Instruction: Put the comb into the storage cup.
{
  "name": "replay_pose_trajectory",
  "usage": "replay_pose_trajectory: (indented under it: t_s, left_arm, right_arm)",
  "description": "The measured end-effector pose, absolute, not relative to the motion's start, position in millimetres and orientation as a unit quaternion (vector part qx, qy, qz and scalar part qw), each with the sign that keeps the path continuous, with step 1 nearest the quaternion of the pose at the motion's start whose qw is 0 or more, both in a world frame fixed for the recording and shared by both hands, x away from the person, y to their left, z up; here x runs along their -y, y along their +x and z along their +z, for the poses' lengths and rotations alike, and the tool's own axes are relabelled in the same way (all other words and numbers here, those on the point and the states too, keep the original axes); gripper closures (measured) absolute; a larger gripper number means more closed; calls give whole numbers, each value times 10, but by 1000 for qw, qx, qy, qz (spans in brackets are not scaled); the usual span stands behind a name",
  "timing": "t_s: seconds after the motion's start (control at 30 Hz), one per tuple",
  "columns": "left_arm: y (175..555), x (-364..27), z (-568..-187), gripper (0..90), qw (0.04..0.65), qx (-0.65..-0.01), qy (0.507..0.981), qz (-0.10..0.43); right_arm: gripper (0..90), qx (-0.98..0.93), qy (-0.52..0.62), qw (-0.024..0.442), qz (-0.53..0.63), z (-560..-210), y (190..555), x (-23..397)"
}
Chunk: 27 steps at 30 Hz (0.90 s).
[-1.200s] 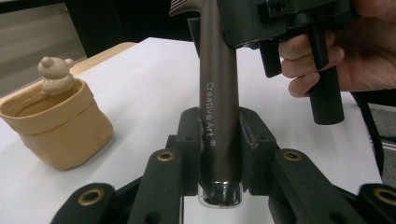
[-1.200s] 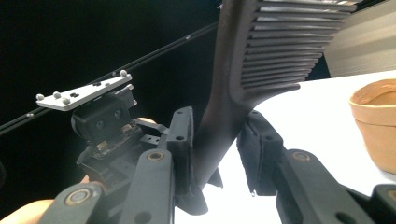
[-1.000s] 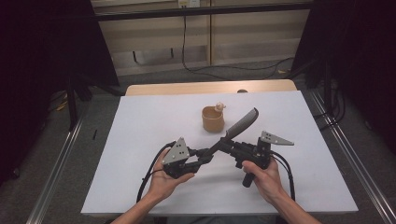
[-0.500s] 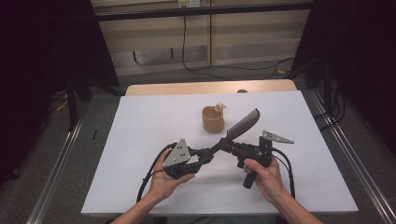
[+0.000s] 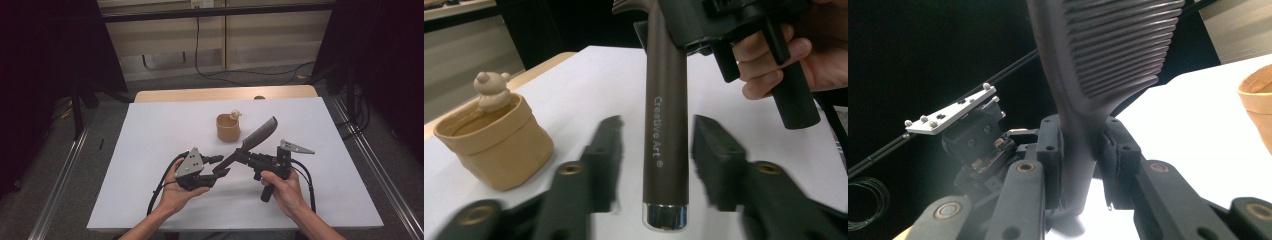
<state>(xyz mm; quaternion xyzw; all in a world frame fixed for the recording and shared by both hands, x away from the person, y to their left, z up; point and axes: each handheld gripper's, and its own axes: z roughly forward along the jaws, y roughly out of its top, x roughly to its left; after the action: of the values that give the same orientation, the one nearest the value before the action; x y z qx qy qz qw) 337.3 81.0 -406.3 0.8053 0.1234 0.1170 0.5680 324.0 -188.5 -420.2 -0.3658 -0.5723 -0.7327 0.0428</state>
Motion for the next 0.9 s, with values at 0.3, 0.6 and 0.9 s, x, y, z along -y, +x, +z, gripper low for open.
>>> replay_pose_trajectory:
  t_s: [0.3, 0.6, 0.9]
  left_arm:
    - [3358, -847, -4104, 154, 578, -144, 792, 134]
    - [3338, -1016, -4090, 92, 570, -190, 784, 158]
    - [3295, -1319, -4124, 49, 567, -213, 776, 179]
  right_arm:
    - [729, 580, -364, 31, -728, -4173, 3237, 1906]
    - [729, 592, -362, 5, -720, -4149, 3233, 1930]
    - [729, 602, -360, -25, -713, -4071, 3246, 2000]
